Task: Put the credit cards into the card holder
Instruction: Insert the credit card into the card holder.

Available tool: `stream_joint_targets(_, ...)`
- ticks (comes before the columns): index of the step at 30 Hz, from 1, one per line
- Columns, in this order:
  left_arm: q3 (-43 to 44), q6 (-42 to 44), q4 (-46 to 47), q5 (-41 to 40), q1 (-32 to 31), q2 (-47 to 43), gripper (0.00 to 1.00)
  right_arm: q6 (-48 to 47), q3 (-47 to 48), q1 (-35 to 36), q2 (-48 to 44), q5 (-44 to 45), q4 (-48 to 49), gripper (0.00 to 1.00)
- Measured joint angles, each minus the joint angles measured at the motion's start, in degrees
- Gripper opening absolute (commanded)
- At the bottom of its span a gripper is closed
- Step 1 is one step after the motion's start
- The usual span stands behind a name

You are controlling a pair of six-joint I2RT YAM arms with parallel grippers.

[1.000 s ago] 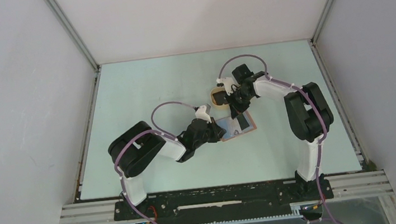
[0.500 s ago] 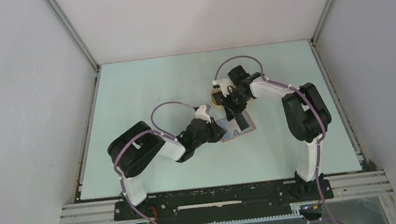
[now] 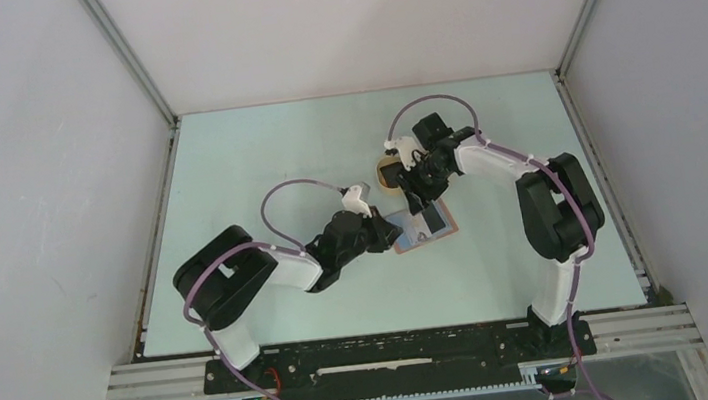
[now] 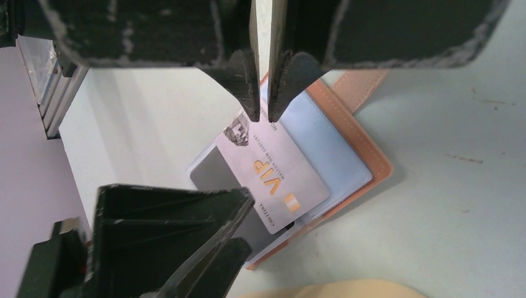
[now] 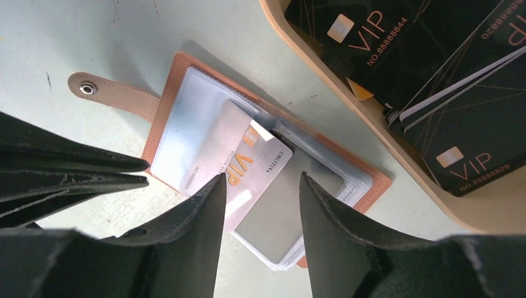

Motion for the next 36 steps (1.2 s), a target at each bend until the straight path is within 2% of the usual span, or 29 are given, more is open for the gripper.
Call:
stream_joint_targets(2,-0.7,0.0,-0.4,0.0,0.1,-0.5,0.12,-0.3,0.0,-0.2,-0.5,0.2,0.0,0.46)
stream_joint_targets(6,-2.6,-0.6,-1.8,-0.2,0.2,-1.9,0.08,-1.4,-1.1,-0.8,-1.6,0.3,-0.3,0.16)
stream_joint_targets(9,-3.7,-1.5,-3.1,-0.3,0.2,-3.1,0.05,-1.8,-1.6,-1.3,-1.6,0.4,-0.9,0.07)
stream_joint_targets(23,-1.8,-2.7,-12.5,-1.3,0.2,-2.6,0.04,-1.7,-1.9,-1.8,0.9,1.1,-1.2,0.05)
stream_joint_targets(36,1.2,-2.5,-14.8,0.1,0.2,-0.9,0.03,-1.3,-0.8,1.6,3.0,-0.9,-1.0,0.05)
